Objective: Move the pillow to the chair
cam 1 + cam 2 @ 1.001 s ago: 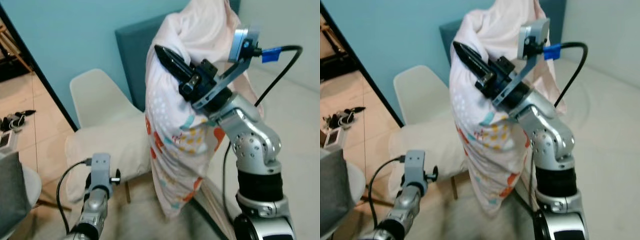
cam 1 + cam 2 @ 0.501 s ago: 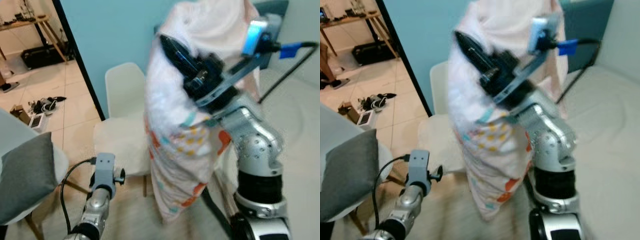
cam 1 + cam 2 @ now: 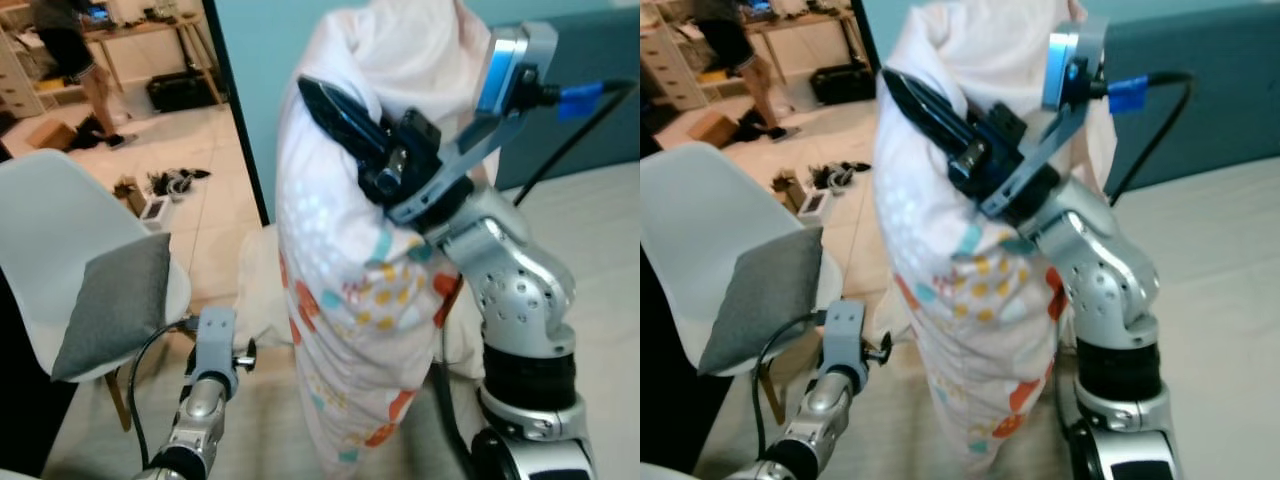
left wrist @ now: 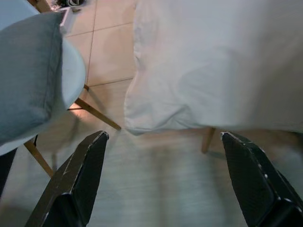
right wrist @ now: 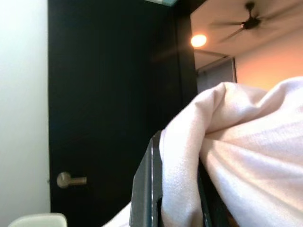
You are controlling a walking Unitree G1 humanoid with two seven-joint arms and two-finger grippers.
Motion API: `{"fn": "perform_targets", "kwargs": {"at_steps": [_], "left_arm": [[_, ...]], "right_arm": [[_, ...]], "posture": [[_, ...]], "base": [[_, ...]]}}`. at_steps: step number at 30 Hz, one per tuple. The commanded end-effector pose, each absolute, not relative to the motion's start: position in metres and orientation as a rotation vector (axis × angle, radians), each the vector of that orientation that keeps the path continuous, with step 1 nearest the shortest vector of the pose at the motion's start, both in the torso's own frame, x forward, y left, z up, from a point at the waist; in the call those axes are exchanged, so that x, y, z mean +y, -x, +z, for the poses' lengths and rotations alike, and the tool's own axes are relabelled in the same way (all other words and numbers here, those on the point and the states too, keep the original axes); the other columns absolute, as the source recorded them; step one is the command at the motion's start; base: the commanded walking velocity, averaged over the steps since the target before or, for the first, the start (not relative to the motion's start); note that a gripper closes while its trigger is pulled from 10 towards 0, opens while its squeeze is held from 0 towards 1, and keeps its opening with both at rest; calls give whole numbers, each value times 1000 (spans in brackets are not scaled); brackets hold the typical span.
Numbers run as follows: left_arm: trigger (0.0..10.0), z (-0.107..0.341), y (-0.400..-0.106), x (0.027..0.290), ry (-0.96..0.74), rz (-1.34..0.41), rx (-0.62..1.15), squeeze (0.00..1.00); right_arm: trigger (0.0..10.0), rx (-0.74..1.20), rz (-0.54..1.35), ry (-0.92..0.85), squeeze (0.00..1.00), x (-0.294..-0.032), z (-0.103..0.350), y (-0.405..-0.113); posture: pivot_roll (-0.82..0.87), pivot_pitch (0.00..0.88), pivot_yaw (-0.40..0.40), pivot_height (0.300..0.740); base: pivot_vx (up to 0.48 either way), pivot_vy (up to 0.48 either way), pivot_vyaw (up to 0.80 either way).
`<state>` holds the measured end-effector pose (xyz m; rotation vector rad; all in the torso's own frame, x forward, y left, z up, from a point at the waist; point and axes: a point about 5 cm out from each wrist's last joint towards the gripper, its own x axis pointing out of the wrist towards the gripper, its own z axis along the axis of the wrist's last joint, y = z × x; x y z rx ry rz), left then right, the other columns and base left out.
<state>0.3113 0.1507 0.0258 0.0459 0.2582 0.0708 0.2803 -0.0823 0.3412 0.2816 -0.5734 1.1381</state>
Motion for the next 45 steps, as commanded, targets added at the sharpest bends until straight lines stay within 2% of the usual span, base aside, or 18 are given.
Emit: {"fn": "perform_targets", "kwargs": {"at_steps": [1, 4, 18, 27, 40, 45], "left_arm": [[10000, 19, -306, 159, -60, 94, 291, 0], [10000, 21, -307, 159, -61, 92, 285, 0], [10000, 22, -307, 161, -59, 105, 276, 0], [10000, 47, -323, 155, -32, 102, 154, 0], [10000, 59, -327, 151, -34, 90, 96, 0], [10000, 90, -338, 144, -22, 95, -37, 0]], "right_arm": [[0, -585, 1234, -237, 0, -59, 338, -271], [0, -529, 1244, -211, 0, -48, 323, -274], [0, -497, 1319, -217, 0, -38, 311, -268], [0, -554, 1388, -249, 0, -38, 320, -261], [0, -556, 1410, -246, 0, -36, 320, -259], [0, -556, 1433, -245, 0, -34, 318, -258]], "posture": [[-233, 83, 85, 740], [-228, 79, 84, 740], [-223, 90, 80, 740], [-216, 95, 73, 740], [-209, 95, 70, 740], [-195, 92, 65, 740]], "base": [[0, 0, 800], [0, 0, 800], [0, 0, 800], [0, 0, 800], [0, 0, 800], [0, 0, 800]]}}
